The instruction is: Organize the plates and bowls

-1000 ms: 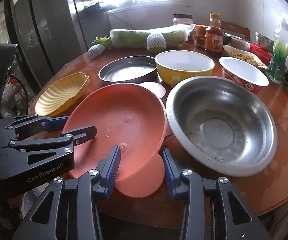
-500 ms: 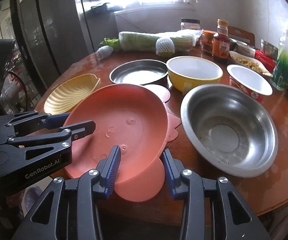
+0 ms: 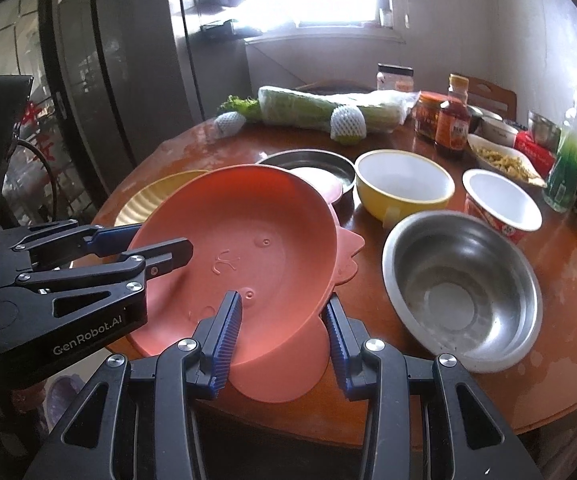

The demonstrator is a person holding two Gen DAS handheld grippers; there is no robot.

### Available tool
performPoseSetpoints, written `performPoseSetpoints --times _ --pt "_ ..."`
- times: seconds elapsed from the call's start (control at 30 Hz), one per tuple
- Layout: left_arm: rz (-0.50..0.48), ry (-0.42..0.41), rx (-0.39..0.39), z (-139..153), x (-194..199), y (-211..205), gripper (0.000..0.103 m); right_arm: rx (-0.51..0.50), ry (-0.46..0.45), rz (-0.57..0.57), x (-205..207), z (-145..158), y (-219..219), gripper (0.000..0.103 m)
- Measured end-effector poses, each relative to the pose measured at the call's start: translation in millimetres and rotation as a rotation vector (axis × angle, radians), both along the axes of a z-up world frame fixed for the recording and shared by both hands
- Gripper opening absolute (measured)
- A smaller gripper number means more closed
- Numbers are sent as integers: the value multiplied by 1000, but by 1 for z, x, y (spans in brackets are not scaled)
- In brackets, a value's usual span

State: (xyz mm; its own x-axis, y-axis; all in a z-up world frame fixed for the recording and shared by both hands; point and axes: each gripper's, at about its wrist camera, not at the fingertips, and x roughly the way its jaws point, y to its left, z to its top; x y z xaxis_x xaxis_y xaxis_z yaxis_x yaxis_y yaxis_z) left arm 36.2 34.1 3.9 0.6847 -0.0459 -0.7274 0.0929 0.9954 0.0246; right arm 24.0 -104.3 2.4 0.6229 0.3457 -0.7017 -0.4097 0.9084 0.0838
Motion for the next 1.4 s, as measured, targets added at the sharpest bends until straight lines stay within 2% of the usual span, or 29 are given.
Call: performPoseSetpoints --times 0.4,0.73,1.13,1.4 --pt "59 -21 -10 7 3 34 34 -5 -35 60 8 12 30 43" --pt "136 -29 -11 7 15 78 34 -9 -59 128 25 17 73 43" --pt "184 -11 11 -3 40 114 34 -3 -32 177 52 5 111 43" --pt "195 22 21 -17 56 124 34 18 -1 179 66 -10 122 43"
